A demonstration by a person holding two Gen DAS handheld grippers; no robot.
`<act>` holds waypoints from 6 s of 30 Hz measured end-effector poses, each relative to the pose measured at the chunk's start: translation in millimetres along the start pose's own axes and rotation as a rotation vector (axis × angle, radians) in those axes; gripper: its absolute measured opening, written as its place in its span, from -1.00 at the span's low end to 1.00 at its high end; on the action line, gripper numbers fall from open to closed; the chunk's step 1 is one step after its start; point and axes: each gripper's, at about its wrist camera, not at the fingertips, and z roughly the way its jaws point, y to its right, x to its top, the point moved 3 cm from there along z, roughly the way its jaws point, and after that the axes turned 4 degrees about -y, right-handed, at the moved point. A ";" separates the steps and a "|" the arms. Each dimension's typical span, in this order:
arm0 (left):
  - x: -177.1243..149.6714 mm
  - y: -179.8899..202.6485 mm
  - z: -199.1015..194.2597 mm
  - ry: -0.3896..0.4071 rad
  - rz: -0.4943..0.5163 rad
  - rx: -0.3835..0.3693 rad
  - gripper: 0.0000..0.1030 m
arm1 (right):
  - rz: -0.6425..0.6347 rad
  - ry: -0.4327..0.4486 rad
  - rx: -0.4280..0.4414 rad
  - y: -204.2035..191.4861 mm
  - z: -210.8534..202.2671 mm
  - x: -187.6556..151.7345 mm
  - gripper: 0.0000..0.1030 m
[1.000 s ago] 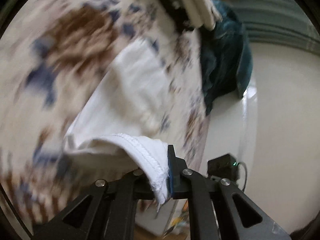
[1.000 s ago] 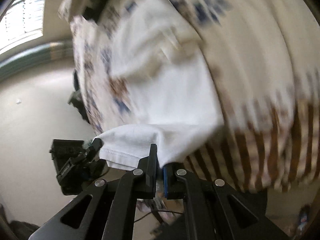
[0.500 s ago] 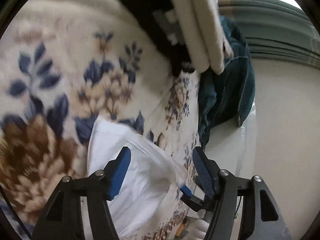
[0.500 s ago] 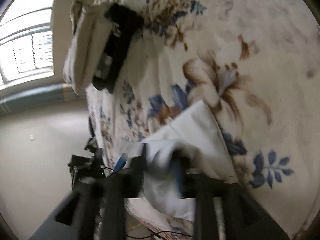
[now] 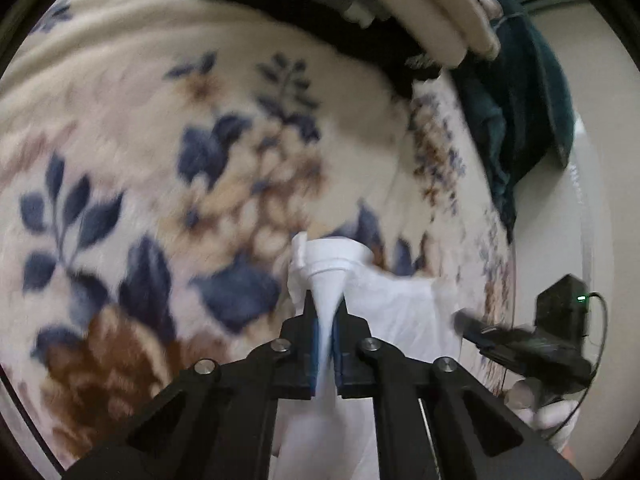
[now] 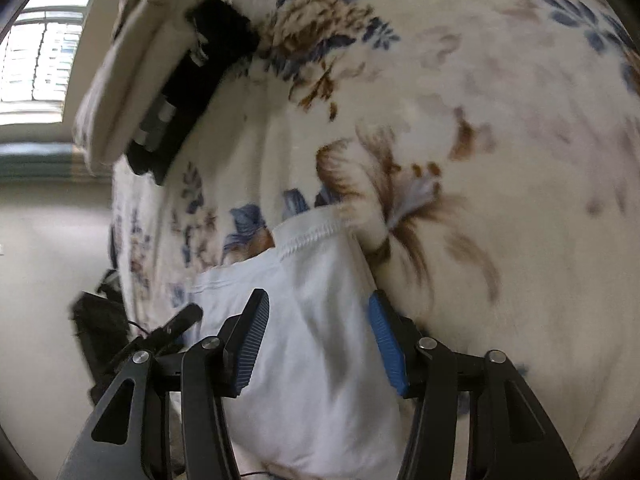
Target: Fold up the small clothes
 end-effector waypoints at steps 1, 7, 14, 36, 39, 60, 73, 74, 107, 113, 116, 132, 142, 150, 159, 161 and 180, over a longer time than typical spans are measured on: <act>4.0 2.3 -3.0 0.017 0.008 0.001 -0.95 | -0.013 0.009 -0.052 -2.2 5.4 5.5 -0.94; 26.6 -16.6 16.5 -0.081 -0.047 -0.017 -0.90 | 0.017 0.068 -0.149 1.6 4.6 36.2 -0.95; -44.0 -25.8 -43.5 -0.079 0.000 -0.065 -0.07 | 0.012 -0.006 -0.117 7.1 -15.7 13.9 -0.42; -122.7 -36.1 -54.1 -0.176 0.201 0.154 -0.95 | 0.101 -0.062 -0.212 49.4 -12.1 -115.2 -0.94; -126.1 -45.8 -60.1 -0.208 0.097 0.067 -0.84 | 0.059 -0.093 -0.224 40.2 -13.0 -112.8 -0.93; -167.4 -21.7 -36.2 -0.223 0.088 0.061 0.38 | 0.432 -0.132 0.128 50.7 11.7 -190.1 0.30; -157.4 -19.1 -36.7 -0.189 0.248 0.178 -0.90 | 0.455 0.017 0.057 45.0 14.1 -182.3 -0.90; -155.8 -26.8 -37.6 -0.206 0.215 0.172 -0.89 | 0.442 0.013 0.045 45.8 11.4 -183.7 -0.90; -145.3 -62.0 -50.6 -0.272 -0.183 -0.213 0.53 | 0.328 -0.057 0.006 77.0 -24.9 -148.4 -0.63; -174.0 -60.1 -5.9 -0.172 -0.618 -0.491 0.53 | 0.336 -0.018 0.016 92.4 -46.7 -148.7 0.14; -171.3 -62.9 14.6 -0.099 -0.692 -0.420 0.53 | 0.335 -0.056 0.072 90.6 -34.4 -150.8 0.14; -191.5 -33.8 25.1 0.003 -0.650 -0.338 0.54 | 0.375 -0.052 0.441 80.1 35.1 -134.6 0.20; -158.4 -29.8 27.7 0.196 -0.702 -0.318 0.55 | 0.342 -0.115 0.435 85.9 43.6 -133.6 0.20; -136.8 -14.9 27.1 0.238 -0.584 -0.204 0.55 | 0.351 -0.114 0.475 87.8 46.1 -135.4 0.20; -136.6 -15.5 20.2 0.238 -0.594 -0.241 0.54 | 0.423 -0.044 0.501 91.8 38.7 -127.4 -0.61; -140.3 -17.0 15.6 0.240 -0.587 -0.233 0.54 | 0.414 -0.030 0.512 88.9 30.0 -125.3 -0.63; -150.2 -35.2 18.5 0.211 -0.614 -0.264 0.54 | 0.426 -0.058 0.442 112.0 34.1 -121.9 -0.13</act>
